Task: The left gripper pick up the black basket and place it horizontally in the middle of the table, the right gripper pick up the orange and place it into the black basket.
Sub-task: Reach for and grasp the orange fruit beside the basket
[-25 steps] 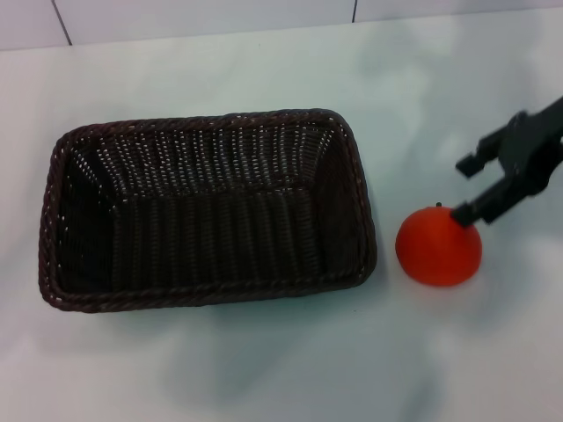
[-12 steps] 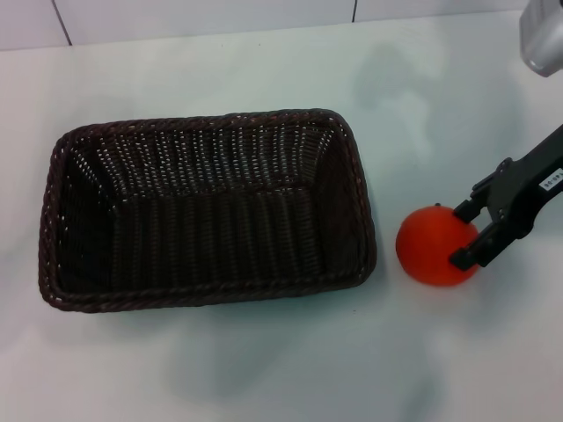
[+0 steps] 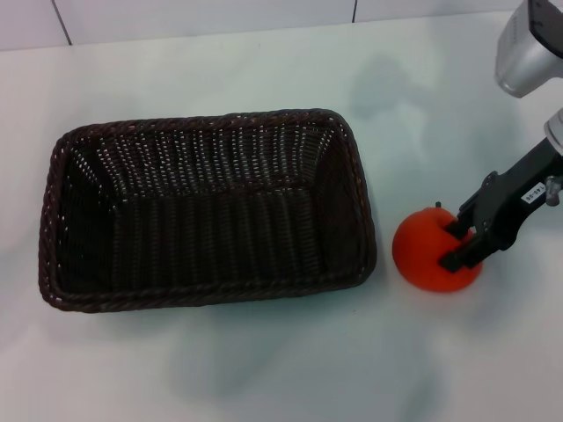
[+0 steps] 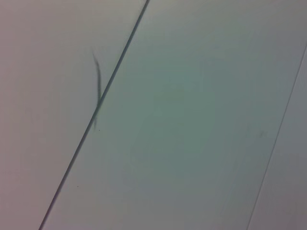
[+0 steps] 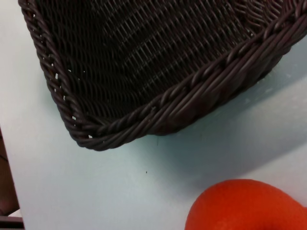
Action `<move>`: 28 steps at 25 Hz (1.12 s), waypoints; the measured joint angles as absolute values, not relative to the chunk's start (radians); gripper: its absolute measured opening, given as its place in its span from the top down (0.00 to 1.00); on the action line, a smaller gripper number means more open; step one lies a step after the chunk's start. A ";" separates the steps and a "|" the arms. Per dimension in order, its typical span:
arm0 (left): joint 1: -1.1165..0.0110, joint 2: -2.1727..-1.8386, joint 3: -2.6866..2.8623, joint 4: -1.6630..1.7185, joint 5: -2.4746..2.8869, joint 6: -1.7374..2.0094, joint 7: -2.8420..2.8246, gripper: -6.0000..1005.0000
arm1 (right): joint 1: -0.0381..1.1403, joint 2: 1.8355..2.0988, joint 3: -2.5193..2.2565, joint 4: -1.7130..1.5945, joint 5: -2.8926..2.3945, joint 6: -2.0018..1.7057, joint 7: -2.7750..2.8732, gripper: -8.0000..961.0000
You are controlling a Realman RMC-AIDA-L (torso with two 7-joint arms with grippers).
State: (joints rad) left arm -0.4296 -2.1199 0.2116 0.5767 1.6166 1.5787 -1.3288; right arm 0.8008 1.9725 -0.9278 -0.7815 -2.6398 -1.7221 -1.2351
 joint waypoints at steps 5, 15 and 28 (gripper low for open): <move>-0.431 -2.117 0.212 0.577 1.617 1.581 -1.329 0.12 | 0.801 1.975 -0.927 -0.781 -2.637 -1.716 -1.236 0.47; -0.439 -2.112 0.212 0.577 1.617 1.583 -1.330 0.12 | 0.795 1.976 -0.923 -0.788 -2.635 -1.700 -1.238 0.80; -0.443 -2.102 0.202 0.582 1.617 1.583 -1.355 0.12 | 0.791 1.947 -0.784 -0.803 -2.633 -1.703 -1.290 0.88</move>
State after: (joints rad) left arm -0.4434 -2.1015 0.2024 0.5824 1.6167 1.5831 -1.3546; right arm 0.7913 1.9468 -0.7836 -0.8026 -2.6327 -1.7029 -1.2902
